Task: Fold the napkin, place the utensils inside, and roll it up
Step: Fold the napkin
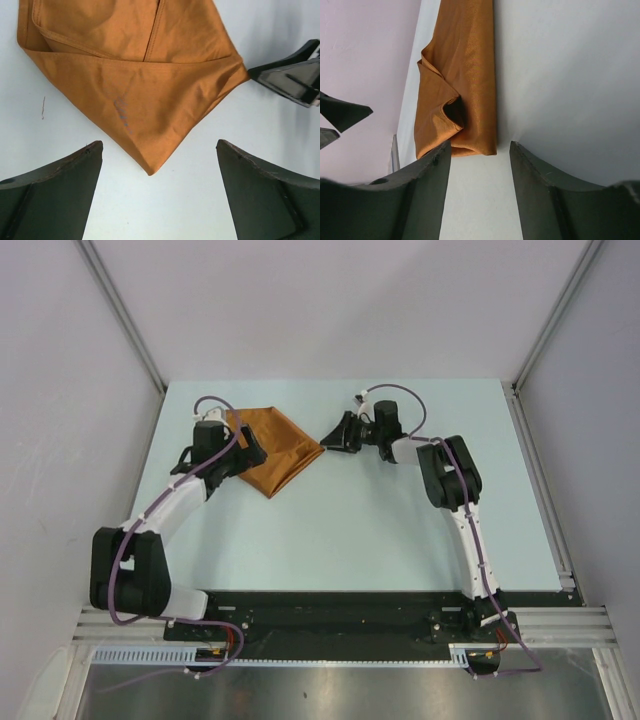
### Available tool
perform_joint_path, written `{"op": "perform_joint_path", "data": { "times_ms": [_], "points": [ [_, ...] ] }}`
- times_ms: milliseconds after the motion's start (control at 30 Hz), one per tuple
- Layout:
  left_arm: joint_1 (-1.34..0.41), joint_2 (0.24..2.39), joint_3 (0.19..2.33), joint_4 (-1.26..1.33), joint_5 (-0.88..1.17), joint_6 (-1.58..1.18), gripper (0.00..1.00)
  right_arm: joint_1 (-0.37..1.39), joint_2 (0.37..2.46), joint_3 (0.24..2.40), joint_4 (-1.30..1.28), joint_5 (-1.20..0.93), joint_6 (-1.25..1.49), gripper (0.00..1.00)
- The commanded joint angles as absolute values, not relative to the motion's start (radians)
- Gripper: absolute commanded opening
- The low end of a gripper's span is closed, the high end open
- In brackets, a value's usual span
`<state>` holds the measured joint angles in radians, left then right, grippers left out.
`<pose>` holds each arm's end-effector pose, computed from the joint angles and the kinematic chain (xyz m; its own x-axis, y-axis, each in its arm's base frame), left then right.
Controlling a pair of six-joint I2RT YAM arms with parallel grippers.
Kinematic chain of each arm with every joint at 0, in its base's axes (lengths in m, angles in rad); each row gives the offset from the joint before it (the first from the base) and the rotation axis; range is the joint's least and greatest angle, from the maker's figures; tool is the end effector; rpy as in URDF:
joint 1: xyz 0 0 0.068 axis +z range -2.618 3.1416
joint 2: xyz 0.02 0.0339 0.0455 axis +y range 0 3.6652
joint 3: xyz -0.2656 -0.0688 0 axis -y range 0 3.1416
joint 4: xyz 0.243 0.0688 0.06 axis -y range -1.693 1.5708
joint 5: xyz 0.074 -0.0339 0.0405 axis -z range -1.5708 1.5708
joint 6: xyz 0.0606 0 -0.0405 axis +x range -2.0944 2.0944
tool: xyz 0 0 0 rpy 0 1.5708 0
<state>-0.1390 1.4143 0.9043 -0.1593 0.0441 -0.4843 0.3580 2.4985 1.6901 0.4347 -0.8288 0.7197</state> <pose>0.3220 -0.0477 0.2261 -0.6242 -0.3823 -0.6813 -0.1333 0.9114 -0.3893 0.5002 0.2348 0.0965 -0.8369 0.1625 -0.5227 -0.4360 0.3794 0.8160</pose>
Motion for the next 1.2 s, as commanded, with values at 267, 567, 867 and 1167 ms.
{"op": "perform_joint_path", "data": {
  "times_ms": [267,567,867,1167],
  "points": [
    [-0.092,1.345,0.870,-0.137,0.121,-0.520,1.00,0.390,2.545,1.712,0.339,-0.798,0.672,0.37],
    [-0.078,1.304,0.845,-0.147,0.121,-0.514,1.00,0.390,2.526,1.674,0.420,-0.759,0.721,0.14],
    [-0.071,1.224,0.801,-0.167,0.117,-0.509,1.00,0.391,2.427,1.465,0.643,-0.735,0.848,0.00],
    [-0.067,1.145,0.724,-0.164,0.130,-0.522,1.00,0.391,2.209,1.158,0.672,-0.603,0.882,0.00]
  ]
}}
